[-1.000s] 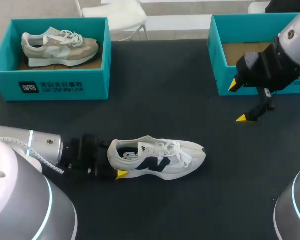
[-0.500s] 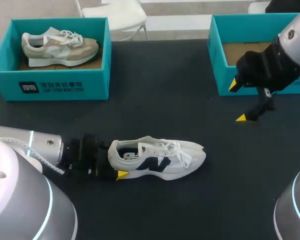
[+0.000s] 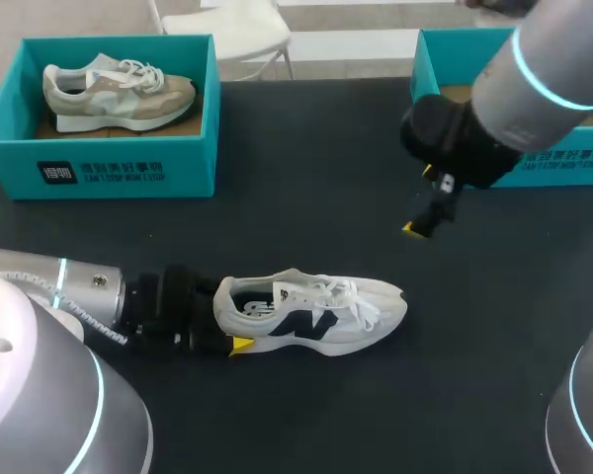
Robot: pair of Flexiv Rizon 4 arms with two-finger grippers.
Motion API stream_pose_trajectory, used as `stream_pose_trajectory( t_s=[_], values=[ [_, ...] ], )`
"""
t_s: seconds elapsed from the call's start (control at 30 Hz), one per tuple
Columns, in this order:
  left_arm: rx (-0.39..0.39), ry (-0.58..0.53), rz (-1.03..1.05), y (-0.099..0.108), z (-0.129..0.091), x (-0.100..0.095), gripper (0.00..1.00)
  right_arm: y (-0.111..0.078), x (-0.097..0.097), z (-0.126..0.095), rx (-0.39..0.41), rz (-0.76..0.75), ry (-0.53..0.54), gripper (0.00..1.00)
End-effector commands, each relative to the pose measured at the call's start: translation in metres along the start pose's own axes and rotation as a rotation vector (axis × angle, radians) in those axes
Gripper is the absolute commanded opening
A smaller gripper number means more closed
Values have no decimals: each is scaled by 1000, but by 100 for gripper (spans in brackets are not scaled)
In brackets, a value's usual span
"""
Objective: Take the shoe out of the shoebox, open the shoe tongue, remove and reinsert the insole, then place the shoe into the shoebox
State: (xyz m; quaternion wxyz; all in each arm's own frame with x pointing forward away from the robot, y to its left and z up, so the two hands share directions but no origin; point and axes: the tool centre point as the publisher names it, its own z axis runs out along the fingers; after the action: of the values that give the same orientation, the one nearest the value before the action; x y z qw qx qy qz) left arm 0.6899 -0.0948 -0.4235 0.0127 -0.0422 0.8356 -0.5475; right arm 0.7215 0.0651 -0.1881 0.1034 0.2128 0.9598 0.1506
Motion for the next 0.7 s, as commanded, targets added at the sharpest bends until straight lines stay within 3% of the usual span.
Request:
stream_pose_trajectory(
  t_s=[0.03,0.6,0.7],
  values=[
    [-3,-3,-1,3,4,6,0,12,3,3,164,279,-120,100],
    [-3,-3,-1,3,4,6,0,12,3,3,164,279,-120,100],
    [-3,-3,-1,3,4,6,0,13,10,7,134,357,-179,100]
  ],
)
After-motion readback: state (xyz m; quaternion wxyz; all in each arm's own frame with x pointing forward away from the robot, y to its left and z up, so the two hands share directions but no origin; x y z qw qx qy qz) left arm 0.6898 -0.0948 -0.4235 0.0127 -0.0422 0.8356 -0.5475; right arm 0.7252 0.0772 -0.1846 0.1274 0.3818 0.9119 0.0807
